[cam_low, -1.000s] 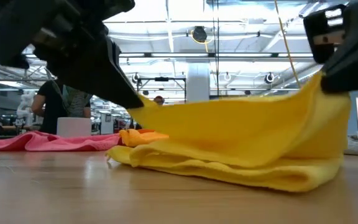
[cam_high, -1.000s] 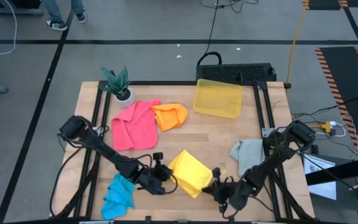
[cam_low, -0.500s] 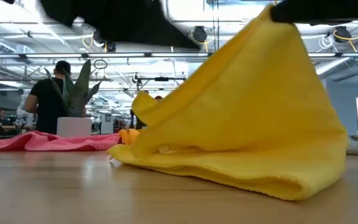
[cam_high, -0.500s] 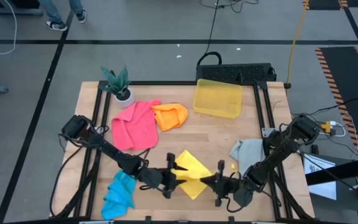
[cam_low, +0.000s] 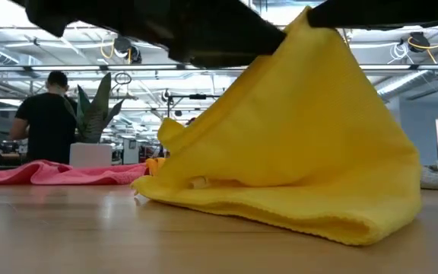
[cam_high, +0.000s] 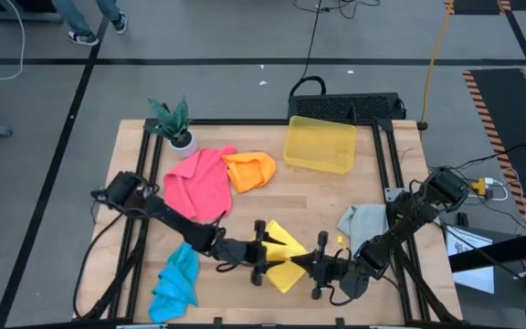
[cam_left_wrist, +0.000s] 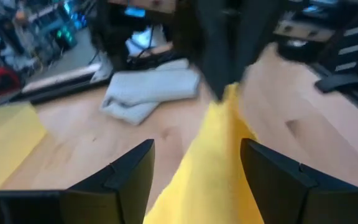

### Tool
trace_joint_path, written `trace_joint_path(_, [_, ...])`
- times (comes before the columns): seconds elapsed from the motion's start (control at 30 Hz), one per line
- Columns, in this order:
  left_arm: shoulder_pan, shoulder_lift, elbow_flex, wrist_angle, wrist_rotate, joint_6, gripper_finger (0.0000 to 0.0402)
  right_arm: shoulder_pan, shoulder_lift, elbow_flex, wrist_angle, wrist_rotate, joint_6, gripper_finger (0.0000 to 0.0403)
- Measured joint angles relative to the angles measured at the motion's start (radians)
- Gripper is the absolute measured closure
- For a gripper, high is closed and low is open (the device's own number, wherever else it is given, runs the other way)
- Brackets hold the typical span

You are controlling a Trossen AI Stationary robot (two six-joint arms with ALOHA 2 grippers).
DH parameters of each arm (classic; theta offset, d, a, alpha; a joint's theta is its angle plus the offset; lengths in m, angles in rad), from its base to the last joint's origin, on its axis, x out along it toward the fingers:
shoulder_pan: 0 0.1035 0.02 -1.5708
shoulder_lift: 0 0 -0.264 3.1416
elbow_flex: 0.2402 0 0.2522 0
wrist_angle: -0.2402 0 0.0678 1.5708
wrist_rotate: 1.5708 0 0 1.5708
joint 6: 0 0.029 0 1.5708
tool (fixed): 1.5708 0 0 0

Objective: Fold microfiber towels
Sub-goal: Fold the yellow kitchen towel

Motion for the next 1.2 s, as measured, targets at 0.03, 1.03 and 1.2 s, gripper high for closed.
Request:
trace_joint_path(0.03, [-0.006,0.013,0.000,0.015,0.001,0.014,0.0160,0.000,0.000,0.000,0.000,0.000,0.001,0.0403])
trace_joint_path(1.03, [-0.036,0.114,0.000,0.113,-0.213,0.068,0.0161,0.033,0.000,0.000,0.015,0.083,-0.048,0.0403])
trace_joint_path(1.2, [-0.050,0.114,0.000,0.000,-0.288,0.068,0.0192,0.058,-0.010,0.000,0.014,0.085,-0.051,0.0403])
